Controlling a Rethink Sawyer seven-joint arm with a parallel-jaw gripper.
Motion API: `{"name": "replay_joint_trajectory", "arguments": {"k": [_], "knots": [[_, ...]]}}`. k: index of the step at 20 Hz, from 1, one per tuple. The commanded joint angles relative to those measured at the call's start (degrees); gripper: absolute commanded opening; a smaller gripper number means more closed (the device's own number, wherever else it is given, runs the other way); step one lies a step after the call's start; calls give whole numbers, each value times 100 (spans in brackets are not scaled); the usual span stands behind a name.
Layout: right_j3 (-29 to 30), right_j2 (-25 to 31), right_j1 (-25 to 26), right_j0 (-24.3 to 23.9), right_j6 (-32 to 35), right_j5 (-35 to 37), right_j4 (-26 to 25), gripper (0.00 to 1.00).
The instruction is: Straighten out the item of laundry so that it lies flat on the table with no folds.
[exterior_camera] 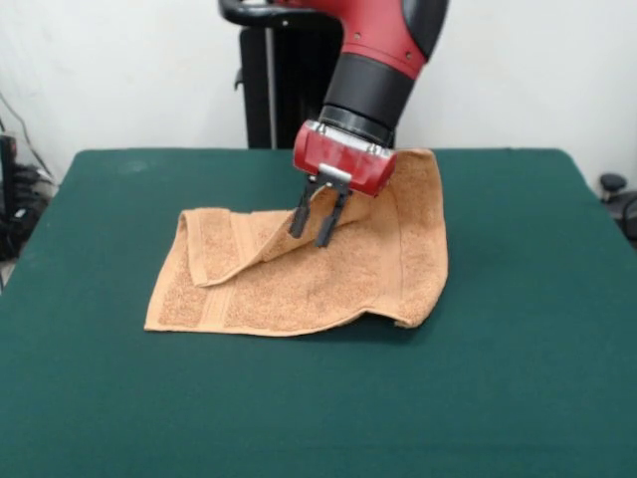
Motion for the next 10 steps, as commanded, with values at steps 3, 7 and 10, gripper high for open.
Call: {"name": "replay_joint_trajectory", "arguments": {"k": [3, 7, 10], "knots": [[-367, 525, -331, -136, 411, 1126, -437, 0], [-324, 473, -378, -101, 454, 1292, -503, 0], [-325, 785, -311, -320, 506, 1402, -762, 0]]}}
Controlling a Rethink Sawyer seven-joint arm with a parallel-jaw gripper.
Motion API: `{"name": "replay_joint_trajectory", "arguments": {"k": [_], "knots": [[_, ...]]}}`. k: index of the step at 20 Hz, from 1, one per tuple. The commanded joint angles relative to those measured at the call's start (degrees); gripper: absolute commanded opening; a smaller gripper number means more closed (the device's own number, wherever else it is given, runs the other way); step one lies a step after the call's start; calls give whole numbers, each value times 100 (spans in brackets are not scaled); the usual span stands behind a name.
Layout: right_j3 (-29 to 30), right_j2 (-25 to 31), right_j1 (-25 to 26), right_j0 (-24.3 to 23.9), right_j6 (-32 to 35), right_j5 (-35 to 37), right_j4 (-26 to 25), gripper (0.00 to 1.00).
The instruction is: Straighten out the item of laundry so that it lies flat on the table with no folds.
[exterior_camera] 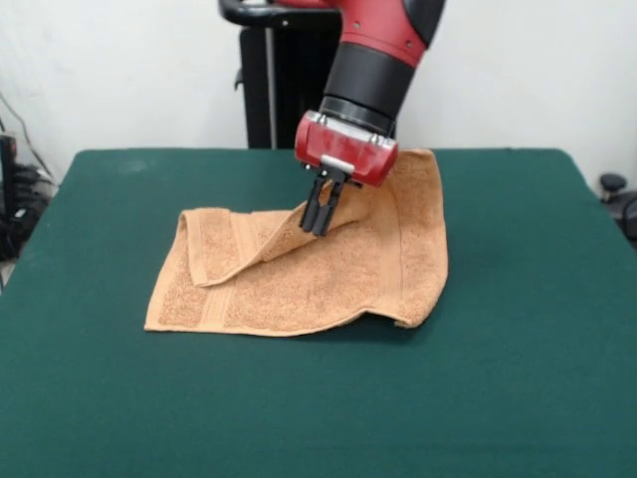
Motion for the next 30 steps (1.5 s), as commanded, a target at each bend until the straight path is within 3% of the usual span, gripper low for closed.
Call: {"name": "replay_joint_trajectory", "arguments": {"k": [1, 7, 12, 20, 23, 28, 30], "knots": [[-296, 846, -6, -284, 545, 850, -471, 0], [-327, 1172, 490, -506, 805, 429, -842, 0], [-472, 1071, 845, -404, 912, 15, -813, 0], [-692, 1307, 1038, -674, 851, 95, -1141, 0], [-802, 1210, 1024, -637, 556, 668, -1158, 0], [-912, 510, 521, -221, -25, 2522, -992, 0], [-1017, 335, 376, -122, -104, 2956, -1033, 0]]}}
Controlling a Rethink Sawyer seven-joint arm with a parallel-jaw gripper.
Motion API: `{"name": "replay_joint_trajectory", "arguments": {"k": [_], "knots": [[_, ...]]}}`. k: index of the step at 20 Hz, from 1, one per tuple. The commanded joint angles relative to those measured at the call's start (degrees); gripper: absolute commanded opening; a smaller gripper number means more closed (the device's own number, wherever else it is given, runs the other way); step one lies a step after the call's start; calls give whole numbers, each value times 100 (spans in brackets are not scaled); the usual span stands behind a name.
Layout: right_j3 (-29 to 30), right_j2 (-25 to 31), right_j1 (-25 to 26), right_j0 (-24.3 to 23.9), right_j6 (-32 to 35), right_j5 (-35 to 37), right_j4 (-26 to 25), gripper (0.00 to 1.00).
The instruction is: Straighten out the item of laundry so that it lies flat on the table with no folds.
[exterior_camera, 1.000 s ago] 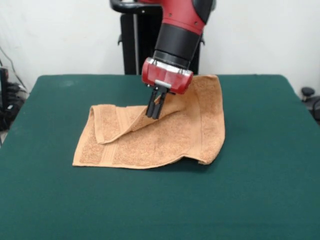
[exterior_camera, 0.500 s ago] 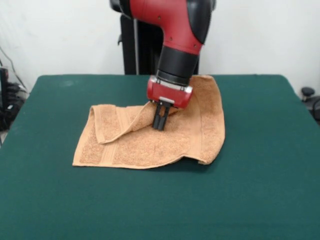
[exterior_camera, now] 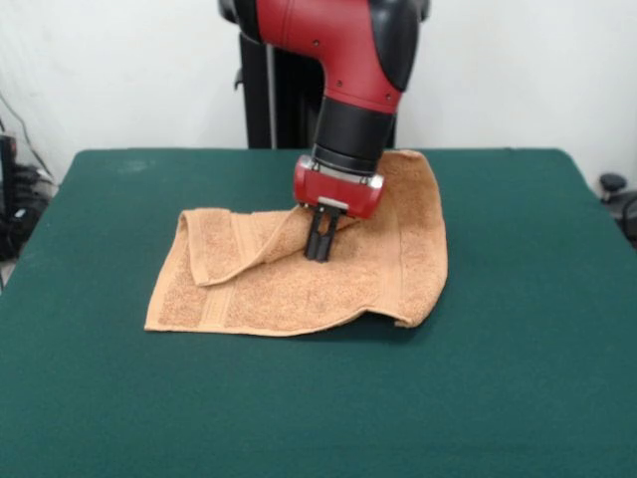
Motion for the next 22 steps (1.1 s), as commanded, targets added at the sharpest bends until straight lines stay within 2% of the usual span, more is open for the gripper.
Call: {"name": "replay_joint_trajectory", "arguments": {"k": [1, 8, 12, 16, 22], "knots": [[-702, -78, -337, 455, -93, 2408, -11, 0], [-950, -287, -526, 539, 106, 2963, -247, 0], [-1024, -644, -479, 838, 398, 3313, -238, 0], [-1045, -903, -135, 1185, 840, 3053, -101, 0], [-1019, -876, 273, 1441, 1243, 2584, 198, 0]]}}
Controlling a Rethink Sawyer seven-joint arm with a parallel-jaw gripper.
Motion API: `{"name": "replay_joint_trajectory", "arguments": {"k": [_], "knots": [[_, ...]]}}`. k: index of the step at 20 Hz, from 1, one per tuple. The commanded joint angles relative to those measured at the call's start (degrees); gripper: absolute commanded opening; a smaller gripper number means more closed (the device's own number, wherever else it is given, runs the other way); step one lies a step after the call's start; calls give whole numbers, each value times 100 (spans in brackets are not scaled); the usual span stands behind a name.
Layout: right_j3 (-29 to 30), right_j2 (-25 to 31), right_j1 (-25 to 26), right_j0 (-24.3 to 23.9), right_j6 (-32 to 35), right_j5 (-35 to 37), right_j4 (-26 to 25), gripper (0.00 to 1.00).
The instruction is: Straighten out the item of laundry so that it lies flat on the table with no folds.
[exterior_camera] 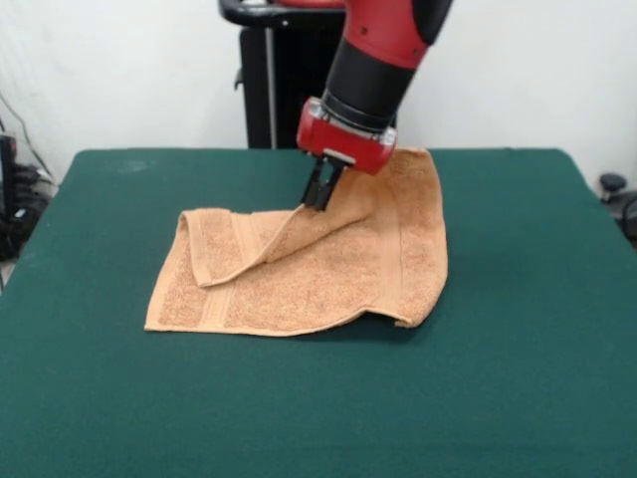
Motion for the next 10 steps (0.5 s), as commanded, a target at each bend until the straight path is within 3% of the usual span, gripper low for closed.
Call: {"name": "replay_joint_trajectory", "arguments": {"k": [1, 5, 10], "knots": [[-248, 193, 827, 359, 1278, -181, 301, 0], [-399, 801, 1232, -79, 1271, -1583, 232, 0], [-533, 659, 1361, 162, 1261, -1712, 440, 0]]}}
